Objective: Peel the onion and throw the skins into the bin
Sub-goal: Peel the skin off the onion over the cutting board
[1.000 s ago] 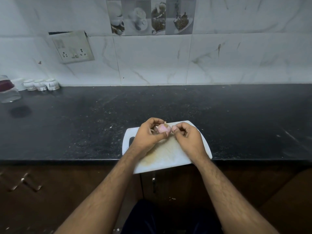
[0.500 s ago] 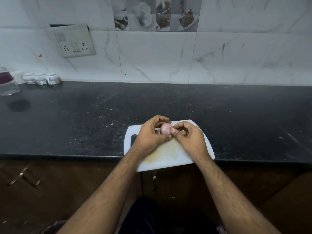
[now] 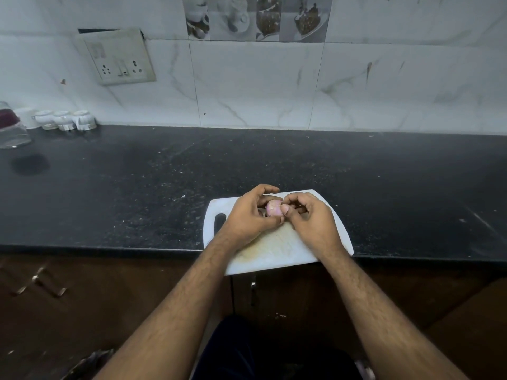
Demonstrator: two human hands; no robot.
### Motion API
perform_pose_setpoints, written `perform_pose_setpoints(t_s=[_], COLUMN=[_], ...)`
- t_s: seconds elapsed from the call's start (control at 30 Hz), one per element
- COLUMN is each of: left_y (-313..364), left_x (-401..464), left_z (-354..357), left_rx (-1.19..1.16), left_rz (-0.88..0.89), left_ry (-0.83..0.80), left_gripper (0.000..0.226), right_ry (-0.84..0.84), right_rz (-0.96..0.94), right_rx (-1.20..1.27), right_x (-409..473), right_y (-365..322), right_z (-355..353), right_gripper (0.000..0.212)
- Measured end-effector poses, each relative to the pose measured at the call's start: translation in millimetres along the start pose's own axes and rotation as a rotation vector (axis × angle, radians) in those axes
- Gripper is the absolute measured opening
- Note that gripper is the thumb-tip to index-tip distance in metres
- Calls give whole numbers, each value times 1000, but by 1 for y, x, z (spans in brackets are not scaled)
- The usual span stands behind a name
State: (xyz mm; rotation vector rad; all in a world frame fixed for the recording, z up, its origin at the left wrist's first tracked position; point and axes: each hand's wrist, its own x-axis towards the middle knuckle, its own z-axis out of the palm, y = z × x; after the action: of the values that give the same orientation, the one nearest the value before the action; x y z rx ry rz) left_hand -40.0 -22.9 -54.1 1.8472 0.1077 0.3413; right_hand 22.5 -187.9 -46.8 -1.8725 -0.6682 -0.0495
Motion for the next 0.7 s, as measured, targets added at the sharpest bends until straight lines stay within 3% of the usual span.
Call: perform_pose_setpoints(t_s=[0.33,0.7], left_y=[1,7], left_x=[0,-5], left_z=[0,1], left_rx=[-8,46], left_rz=[-13,28], left_ry=[-22,-8], left_gripper=[65,69], right_ry=[-142,-35], right_rz=[-51,-49], right_rx=[-72,-63], right_x=[0,-2], right_y=[-6,-6], right_z=[-2,0], right_gripper=[14,6])
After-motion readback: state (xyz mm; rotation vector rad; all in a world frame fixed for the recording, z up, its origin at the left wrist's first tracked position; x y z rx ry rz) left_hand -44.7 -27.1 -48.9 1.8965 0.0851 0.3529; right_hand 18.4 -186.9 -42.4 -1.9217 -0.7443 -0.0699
